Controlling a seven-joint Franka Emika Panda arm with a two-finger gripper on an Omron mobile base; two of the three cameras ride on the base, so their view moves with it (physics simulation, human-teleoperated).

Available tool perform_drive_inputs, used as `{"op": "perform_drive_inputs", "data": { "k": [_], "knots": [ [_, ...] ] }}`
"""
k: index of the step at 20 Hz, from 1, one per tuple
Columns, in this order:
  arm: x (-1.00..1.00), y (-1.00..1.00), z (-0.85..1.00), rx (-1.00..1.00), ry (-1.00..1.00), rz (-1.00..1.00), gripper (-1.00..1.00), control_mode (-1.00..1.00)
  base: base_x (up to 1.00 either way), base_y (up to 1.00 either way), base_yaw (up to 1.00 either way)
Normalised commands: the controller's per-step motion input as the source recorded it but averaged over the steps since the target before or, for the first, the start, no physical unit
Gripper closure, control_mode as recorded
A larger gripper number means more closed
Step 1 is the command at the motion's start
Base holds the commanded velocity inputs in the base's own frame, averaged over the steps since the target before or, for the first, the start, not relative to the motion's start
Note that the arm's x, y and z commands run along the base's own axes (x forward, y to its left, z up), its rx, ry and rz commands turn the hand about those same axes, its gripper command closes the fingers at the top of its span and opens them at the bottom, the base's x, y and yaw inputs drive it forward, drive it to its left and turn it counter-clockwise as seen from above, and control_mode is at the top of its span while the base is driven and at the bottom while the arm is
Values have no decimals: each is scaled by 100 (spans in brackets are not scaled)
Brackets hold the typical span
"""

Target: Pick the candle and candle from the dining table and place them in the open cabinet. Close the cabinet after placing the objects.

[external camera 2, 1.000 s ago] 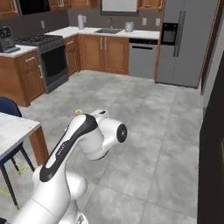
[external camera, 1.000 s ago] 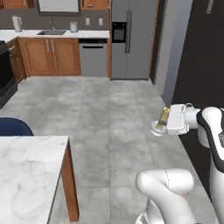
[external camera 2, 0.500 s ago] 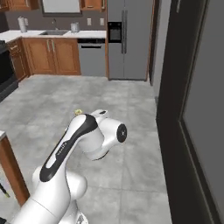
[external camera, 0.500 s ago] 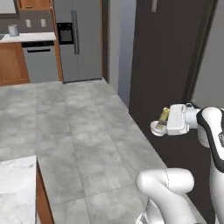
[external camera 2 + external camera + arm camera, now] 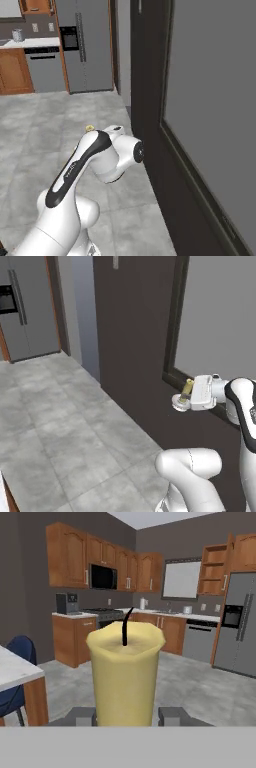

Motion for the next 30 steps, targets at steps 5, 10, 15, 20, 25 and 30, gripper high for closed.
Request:
{"op": "perform_drive_inputs", "data": {
  "k": [5,10,15,20,25,30],
  "knots": [
    [0,0,0,0,0,0,100,100,0,0,-17],
    [0,0,0,0,0,0,100,100,30,27,1],
    [0,0,0,0,0,0,100,100,89,45,4],
    [0,0,0,0,0,0,100,100,100,51,2],
    [0,0,0,0,0,0,100,100,100,50,0],
    [0,0,0,0,0,0,100,100,100,53,0]
  ]
}}
